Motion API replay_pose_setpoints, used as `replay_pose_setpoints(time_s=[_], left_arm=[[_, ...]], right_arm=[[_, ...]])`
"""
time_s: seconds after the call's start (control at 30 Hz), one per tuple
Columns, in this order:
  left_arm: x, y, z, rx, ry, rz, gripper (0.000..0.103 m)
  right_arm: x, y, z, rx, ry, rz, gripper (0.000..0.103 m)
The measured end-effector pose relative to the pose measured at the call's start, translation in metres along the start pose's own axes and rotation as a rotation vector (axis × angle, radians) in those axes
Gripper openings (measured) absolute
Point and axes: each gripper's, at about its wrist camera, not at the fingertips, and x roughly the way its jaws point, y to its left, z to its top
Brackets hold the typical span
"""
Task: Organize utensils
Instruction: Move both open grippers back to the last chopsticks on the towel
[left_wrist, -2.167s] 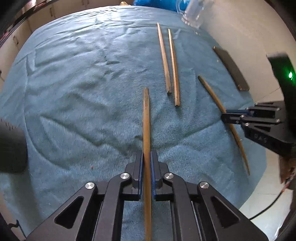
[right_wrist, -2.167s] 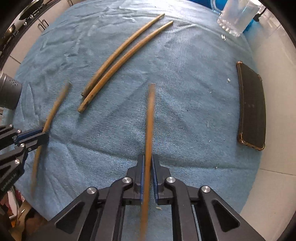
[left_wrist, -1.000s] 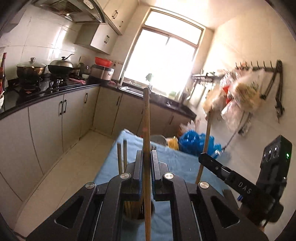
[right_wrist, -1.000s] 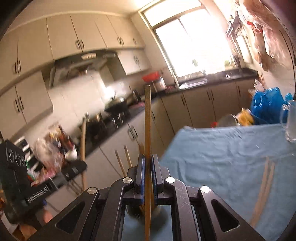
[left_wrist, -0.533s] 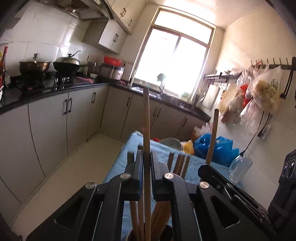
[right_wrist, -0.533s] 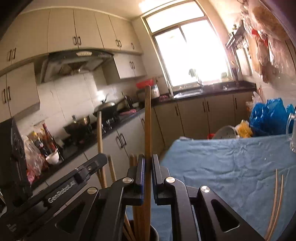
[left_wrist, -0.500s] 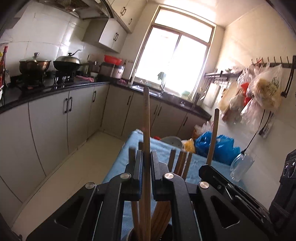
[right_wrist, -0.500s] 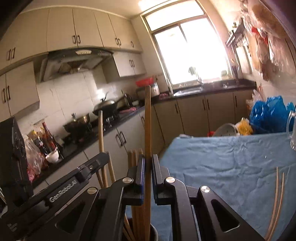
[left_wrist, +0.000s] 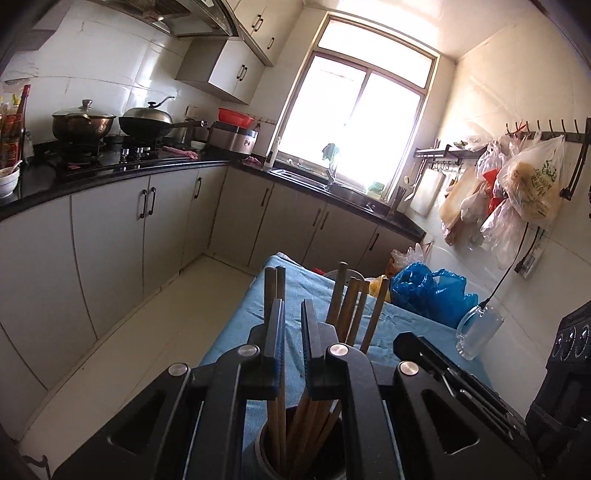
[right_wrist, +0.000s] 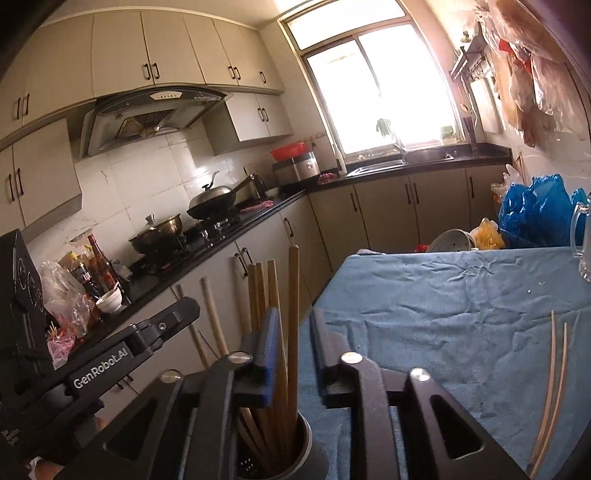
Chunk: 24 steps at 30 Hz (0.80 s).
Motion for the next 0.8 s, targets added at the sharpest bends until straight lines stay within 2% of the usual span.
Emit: replay_pose_setpoints(time_s=[0.07, 0.17, 0.23, 0.33, 0.4, 0.6, 0.8], left_arm=[[-0.011, -0.001, 0.0, -0.004, -0.009, 0.013, 0.017], [-0.029, -0.003, -0.001, -0.019, -0.032, 0.024, 0.021], [-0.041, -0.005, -0.002, -0.022, -0.044, 0.024, 0.023], [-0.061, -0.011, -0.006, -0.031, -0.058, 0.016, 0.033], [-0.072, -0.018, -0.009, -0.044, -0.055, -0.009, 0.034], [-0.086, -0.055, -0.026, -0.016, -0.001, -0.108, 0.037], [-0.077, -0.108, -0.063, 0.078, 0.107, -0.187, 0.045]], right_arm=[[-0.008, 0.001, 0.0, -0.004, -0.012, -0.002, 0.028], [-0.023, -0.001, 0.0, -0.006, -0.024, -0.008, 0.029], [-0.035, -0.006, -0.001, 0.002, -0.037, -0.016, 0.032], [-0.055, -0.017, -0.003, 0.01, -0.052, -0.042, 0.042], [-0.068, -0.028, -0.008, 0.018, -0.056, -0.069, 0.045], [-0.102, -0.077, -0.027, 0.06, -0.036, -0.175, 0.051], [-0.139, -0.138, -0.047, 0.133, -0.017, -0.307, 0.052]])
